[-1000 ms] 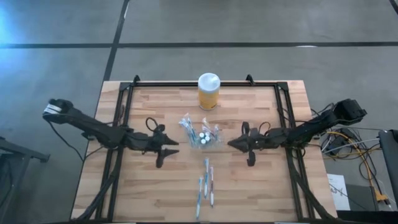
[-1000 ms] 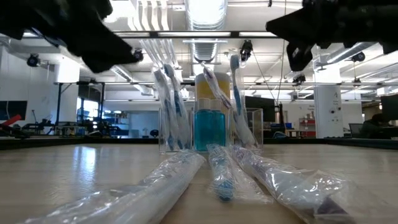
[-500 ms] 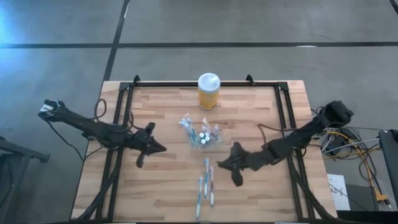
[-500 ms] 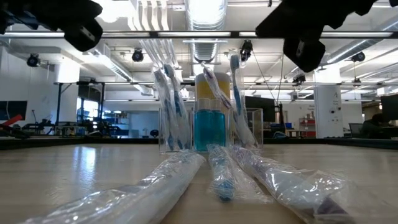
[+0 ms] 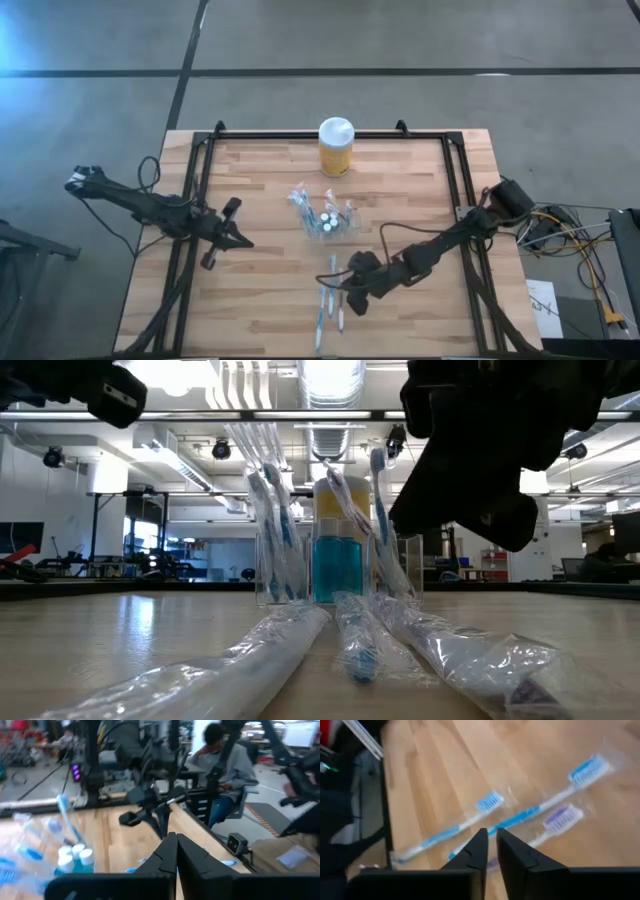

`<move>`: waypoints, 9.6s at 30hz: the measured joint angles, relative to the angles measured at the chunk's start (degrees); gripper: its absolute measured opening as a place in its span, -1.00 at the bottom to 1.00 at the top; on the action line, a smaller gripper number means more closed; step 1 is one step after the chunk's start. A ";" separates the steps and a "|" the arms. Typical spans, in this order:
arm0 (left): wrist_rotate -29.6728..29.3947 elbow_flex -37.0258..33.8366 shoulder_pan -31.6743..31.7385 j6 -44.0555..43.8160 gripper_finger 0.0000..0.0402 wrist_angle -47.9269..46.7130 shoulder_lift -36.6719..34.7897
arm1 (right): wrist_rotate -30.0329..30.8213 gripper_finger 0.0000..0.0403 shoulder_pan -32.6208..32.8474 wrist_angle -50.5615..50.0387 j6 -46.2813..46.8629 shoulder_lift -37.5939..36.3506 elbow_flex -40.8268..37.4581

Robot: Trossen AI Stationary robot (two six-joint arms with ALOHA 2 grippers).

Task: Pick & Place toothbrushing station
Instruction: Put the violet toothbrush into the transparent organizer, then put the blue toothbrush into the transparent organizer

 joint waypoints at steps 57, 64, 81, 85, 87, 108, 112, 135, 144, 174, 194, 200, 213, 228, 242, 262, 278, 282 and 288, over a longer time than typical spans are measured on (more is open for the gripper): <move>-1.82 -5.53 0.00 -3.71 -0.97 -23.27 -24.02 | -2.12 -0.34 -3.63 -25.58 2.42 14.41 15.87; -1.86 -5.53 0.00 -4.06 -0.93 -23.99 -24.02 | -2.47 -0.78 -3.76 -29.89 -0.37 13.82 15.67; -2.12 -5.53 0.02 -4.30 -0.93 -24.58 -23.69 | 5.82 -0.97 -1.73 -37.00 -9.71 -0.66 15.06; -2.18 -5.53 0.00 -4.30 -0.97 -24.56 -23.69 | 8.91 -0.97 -0.16 -36.75 -11.53 -5.02 15.10; -2.21 -5.53 0.01 -4.30 -0.98 -24.54 -23.69 | 11.77 -0.97 1.07 -36.56 -13.23 -7.19 15.10; -2.19 -5.62 0.00 -2.47 -0.93 -23.86 -23.67 | 17.80 -0.96 7.68 5.46 -63.14 -40.85 -8.51; -2.19 -5.62 0.00 -2.49 -0.93 -23.89 -23.67 | 16.46 -0.96 6.27 11.17 -64.38 -49.10 -16.99; -3.68 -5.62 0.02 -2.83 -0.97 -23.52 -23.67 | 15.14 -0.96 6.16 20.68 -70.63 -83.05 -44.71; -3.71 -5.64 0.00 -3.37 -0.92 -22.47 -23.65 | 17.83 -0.96 5.97 25.12 -71.93 -82.41 -45.11; -10.99 -5.64 0.01 -3.72 -0.97 -22.04 -23.65 | -3.09 -0.96 -15.18 34.58 -75.07 -41.18 -17.91; -10.95 -5.64 0.00 -3.76 -0.96 -22.02 -23.63 | 0.37 -0.96 -21.88 81.03 -69.29 -12.13 -32.55; -10.95 -5.64 0.00 -3.79 -0.92 -22.02 -23.62 | 4.18 -0.96 -21.80 81.16 -69.89 -5.20 -29.85; -10.64 -5.64 0.02 -3.84 -0.96 -22.24 -23.50 | 8.79 -0.96 -21.77 81.29 -71.73 2.89 -26.65; -10.71 -5.64 0.00 -3.93 -0.97 -22.22 -23.48 | 14.18 -0.96 -18.85 81.27 -73.87 2.35 -30.02; -10.75 -5.64 0.01 -3.34 -0.97 -22.09 -23.48 | 24.56 -0.96 -11.79 80.97 -73.46 2.37 -33.75; -10.75 -5.64 0.00 -3.66 -0.96 -21.63 -23.45 | 26.22 -0.96 -10.47 71.09 -63.01 2.37 -34.14; -10.77 -5.64 0.00 -4.37 -0.90 -21.45 -23.45 | 25.71 -0.61 -8.32 70.57 -63.37 -5.90 -34.64; -10.57 -5.64 0.02 -4.23 -0.90 -21.43 -23.34 | 25.55 -0.44 -5.99 69.79 -64.53 -12.73 -35.88; -10.73 -5.64 0.00 -1.43 -0.90 -20.57 -23.41 | 18.98 -0.37 -3.49 65.58 -65.19 -27.91 -40.43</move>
